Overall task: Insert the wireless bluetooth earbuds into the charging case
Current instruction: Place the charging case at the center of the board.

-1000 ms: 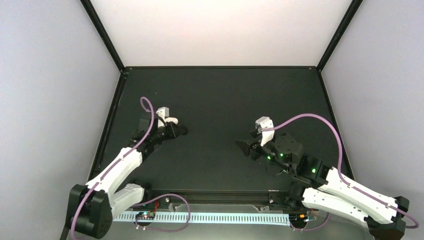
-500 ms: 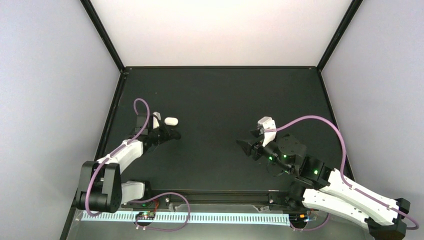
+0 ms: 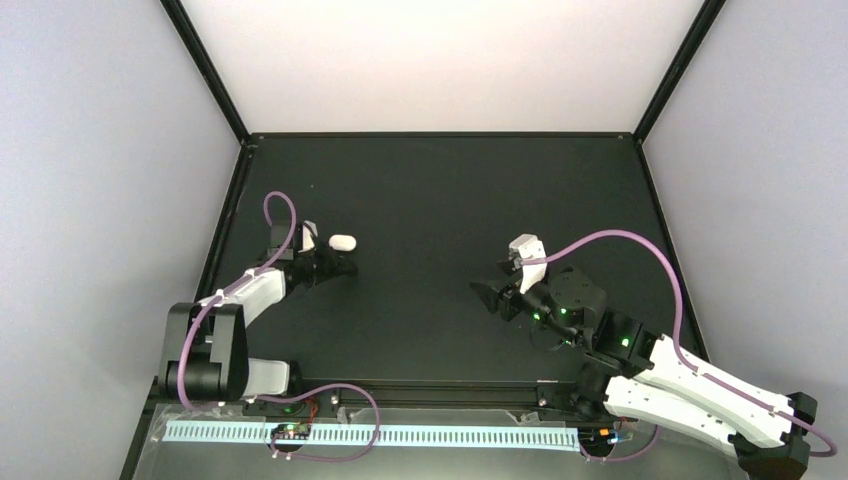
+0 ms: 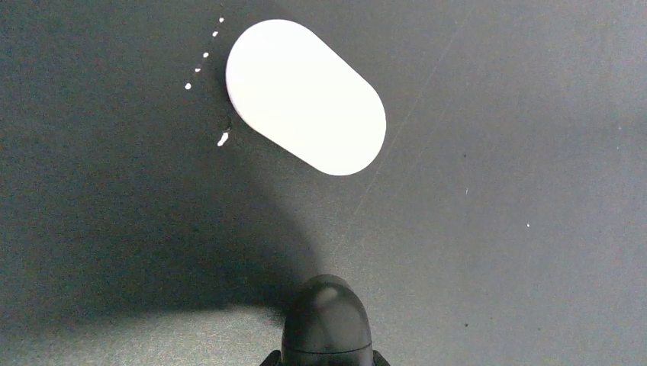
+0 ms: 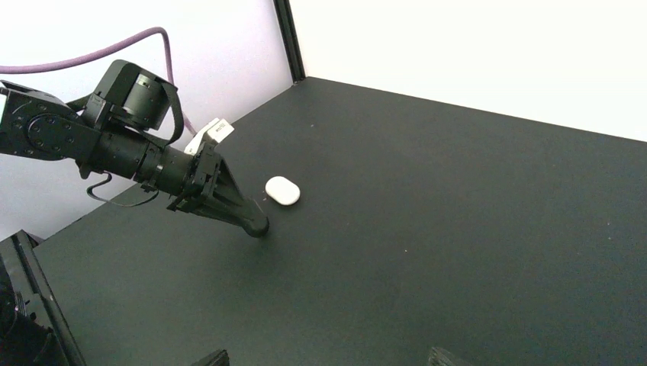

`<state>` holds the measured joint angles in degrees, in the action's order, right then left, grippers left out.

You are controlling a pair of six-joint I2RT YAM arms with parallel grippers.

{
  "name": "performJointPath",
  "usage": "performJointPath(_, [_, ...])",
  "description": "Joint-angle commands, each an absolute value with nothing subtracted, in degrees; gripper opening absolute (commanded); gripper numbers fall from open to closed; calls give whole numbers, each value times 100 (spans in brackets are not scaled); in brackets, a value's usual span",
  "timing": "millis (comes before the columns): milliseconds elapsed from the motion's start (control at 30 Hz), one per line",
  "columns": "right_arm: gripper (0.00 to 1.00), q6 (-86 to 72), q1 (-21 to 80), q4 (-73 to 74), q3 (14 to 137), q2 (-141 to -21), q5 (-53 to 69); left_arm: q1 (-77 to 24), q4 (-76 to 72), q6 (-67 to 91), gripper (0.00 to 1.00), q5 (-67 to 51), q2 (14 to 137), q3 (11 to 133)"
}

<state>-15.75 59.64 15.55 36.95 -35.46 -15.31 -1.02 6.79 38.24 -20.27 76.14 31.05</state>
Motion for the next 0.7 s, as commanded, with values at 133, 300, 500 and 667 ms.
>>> performJointPath(133, [68,-1503,5949,1434,3785,-3790,-1449,-44,401,3970,3,-2411,7875,3164])
performJointPath(300, [68,-1499,5950,1472,3796,-3771,-1465,-41,326,4000,4,-2394,8061,3121])
performJointPath(500, [67,-1509,5946,1539,3814,-3721,-1499,-43,588,3983,17,-1966,8050,3106])
performJointPath(667, [68,-1508,5950,1537,3814,-3739,-1482,-37,726,3934,23,-1827,8110,3140])
